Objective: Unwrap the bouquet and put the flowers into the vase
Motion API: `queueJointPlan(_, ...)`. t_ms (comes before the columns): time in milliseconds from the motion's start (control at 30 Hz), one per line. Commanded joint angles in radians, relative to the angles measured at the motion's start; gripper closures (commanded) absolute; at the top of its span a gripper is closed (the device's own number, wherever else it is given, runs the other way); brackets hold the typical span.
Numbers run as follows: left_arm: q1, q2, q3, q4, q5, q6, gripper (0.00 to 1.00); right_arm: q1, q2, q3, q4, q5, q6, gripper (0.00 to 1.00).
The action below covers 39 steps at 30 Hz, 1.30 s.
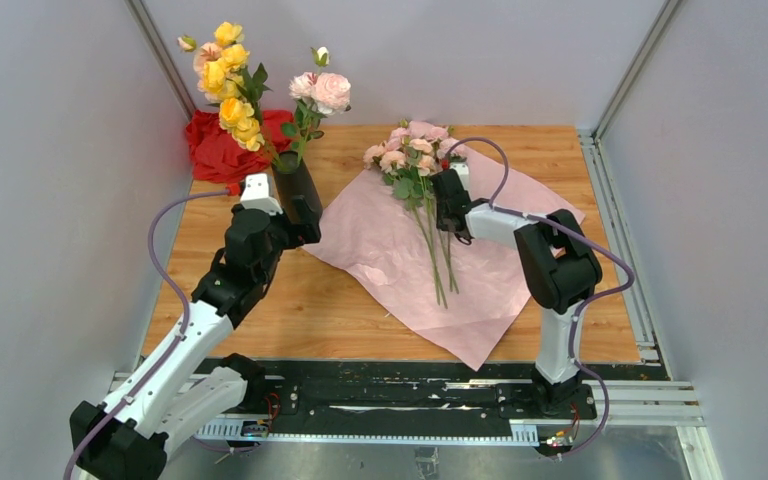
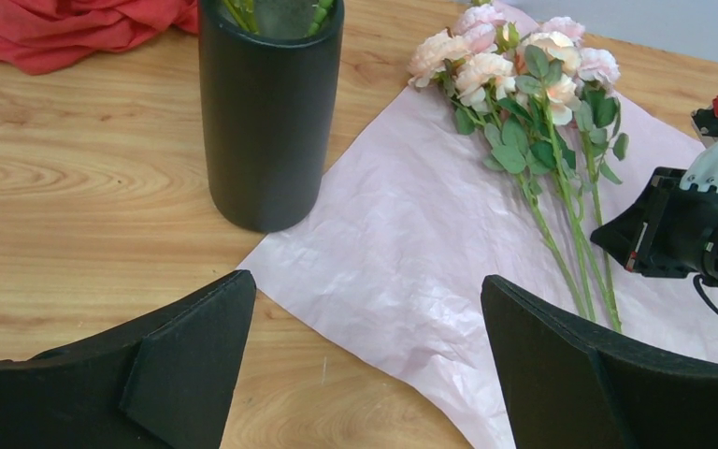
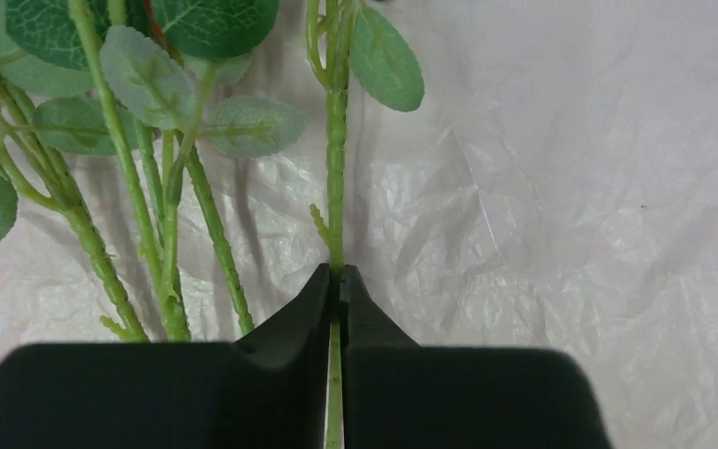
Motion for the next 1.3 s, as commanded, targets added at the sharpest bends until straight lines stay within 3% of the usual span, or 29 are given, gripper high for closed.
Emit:
queueJointPlan(0,-0.01,0.001,-0.014,0.032,0.007,-0.009,0.01,-0.014,0.036,-0.03,-0.015,-0.036,-0.004,1.0)
queueJointPlan(167,-0.015,0.004,-0.008,0.038,0.044,0.004,0.01,-0.012,-0.041,-0.046,-0.049,-0.033,0.001,1.0)
queueJointPlan(367,-0.018,0.015,0.002,0.102,0.253,-0.01,0.0,0.011,-0.39,-0.216,0.069,-0.025,-0.023,1.0)
queueJointPlan(533,-0.021,0.057,-0.018,0.227,0.434,-0.088,0.06,0.1,-0.638,-0.272,0.061,-0.022,-0.106,1.0)
queueJointPlan(733,-0.04,0.125,0.02,0.343,0.587,-0.182,0.09,0.23,-0.822,-0.325,0.015,-0.034,-0.138,1.0)
queueJointPlan(1000,-0.121,0.212,0.061,0.454,0.65,-0.248,0.1,0.522,-0.874,-0.322,0.021,0.11,-0.186,1.0)
queueJointPlan(1267,-0.194,0.236,0.078,0.485,0.616,-0.257,0.09,0.595,-0.858,-0.29,0.027,0.129,-0.185,1.0)
